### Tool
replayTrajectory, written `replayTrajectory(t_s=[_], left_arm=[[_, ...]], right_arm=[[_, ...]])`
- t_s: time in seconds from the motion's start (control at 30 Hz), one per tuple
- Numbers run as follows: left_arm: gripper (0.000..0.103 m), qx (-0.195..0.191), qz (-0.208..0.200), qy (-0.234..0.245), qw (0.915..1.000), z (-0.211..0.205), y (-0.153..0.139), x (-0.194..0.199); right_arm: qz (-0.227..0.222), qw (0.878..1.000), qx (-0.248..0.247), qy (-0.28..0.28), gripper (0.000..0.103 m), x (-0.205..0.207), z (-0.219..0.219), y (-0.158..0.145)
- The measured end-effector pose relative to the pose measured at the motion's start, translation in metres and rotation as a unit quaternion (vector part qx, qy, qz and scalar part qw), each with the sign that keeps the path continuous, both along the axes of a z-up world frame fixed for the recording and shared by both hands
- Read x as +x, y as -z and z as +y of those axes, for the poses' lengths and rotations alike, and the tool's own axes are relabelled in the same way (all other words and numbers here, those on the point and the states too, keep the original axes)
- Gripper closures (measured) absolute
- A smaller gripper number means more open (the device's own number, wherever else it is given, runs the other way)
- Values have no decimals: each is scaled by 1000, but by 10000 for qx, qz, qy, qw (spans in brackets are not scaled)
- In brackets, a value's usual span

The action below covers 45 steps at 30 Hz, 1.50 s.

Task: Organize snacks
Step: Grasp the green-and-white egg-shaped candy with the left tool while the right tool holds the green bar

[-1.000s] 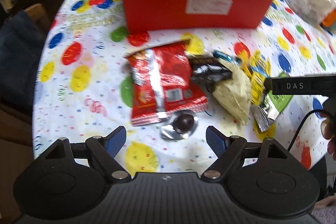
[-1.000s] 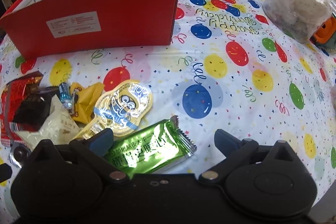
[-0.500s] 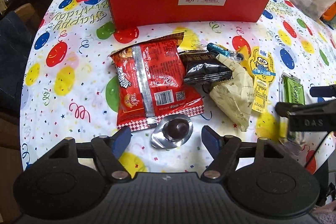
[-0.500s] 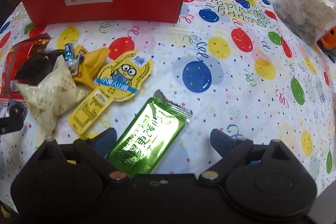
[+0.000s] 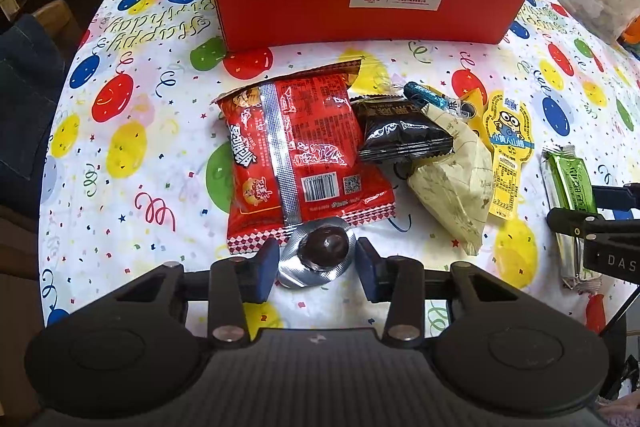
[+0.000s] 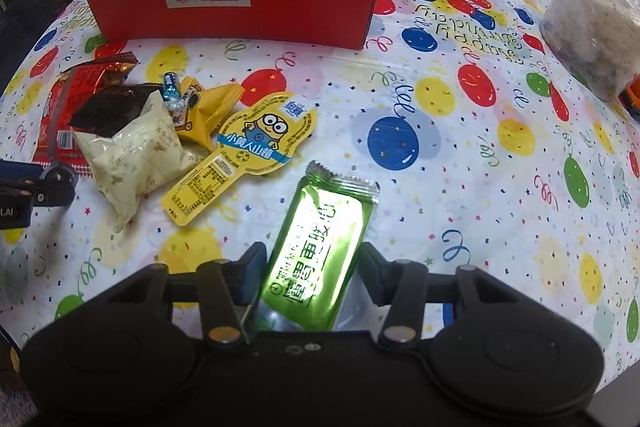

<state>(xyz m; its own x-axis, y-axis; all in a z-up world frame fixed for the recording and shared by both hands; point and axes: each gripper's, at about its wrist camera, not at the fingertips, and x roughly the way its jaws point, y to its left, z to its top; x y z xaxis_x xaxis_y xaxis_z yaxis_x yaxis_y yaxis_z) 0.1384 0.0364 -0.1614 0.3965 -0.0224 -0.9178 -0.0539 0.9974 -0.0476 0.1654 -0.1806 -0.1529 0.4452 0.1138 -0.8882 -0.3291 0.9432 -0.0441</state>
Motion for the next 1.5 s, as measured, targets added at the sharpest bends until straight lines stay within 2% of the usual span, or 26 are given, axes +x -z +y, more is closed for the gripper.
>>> replayTrajectory(t_s=[0.13, 0.3, 0.6, 1.13, 1.4, 1.5], left_arm=[[65, -118, -5, -81, 9999, 4, -1, -2], [69, -199, -6, -145, 9997, 7, -2, -5], [70, -289, -12, -300, 9991, 14, -8, -11], [70, -57, -775, -284, 9966, 14, -61, -16], [78, -94, -1010, -292, 9944, 13, -79, -1], [78, -170, -931, -337, 9949, 16, -79, 7]], right_arm=[[-57, 10000, 32, -4, 61, -2, -3, -2], [-128, 9998, 105, 97, 61, -2, -10, -5], [-216, 9992, 266, 191, 61, -5, -17, -12], [-869, 9946, 574, 36, 61, -7, -14, -61], [-1148, 9901, 805, -1, 61, 5, -10, -87], [-1212, 9890, 853, 14, 61, 11, -10, -93]])
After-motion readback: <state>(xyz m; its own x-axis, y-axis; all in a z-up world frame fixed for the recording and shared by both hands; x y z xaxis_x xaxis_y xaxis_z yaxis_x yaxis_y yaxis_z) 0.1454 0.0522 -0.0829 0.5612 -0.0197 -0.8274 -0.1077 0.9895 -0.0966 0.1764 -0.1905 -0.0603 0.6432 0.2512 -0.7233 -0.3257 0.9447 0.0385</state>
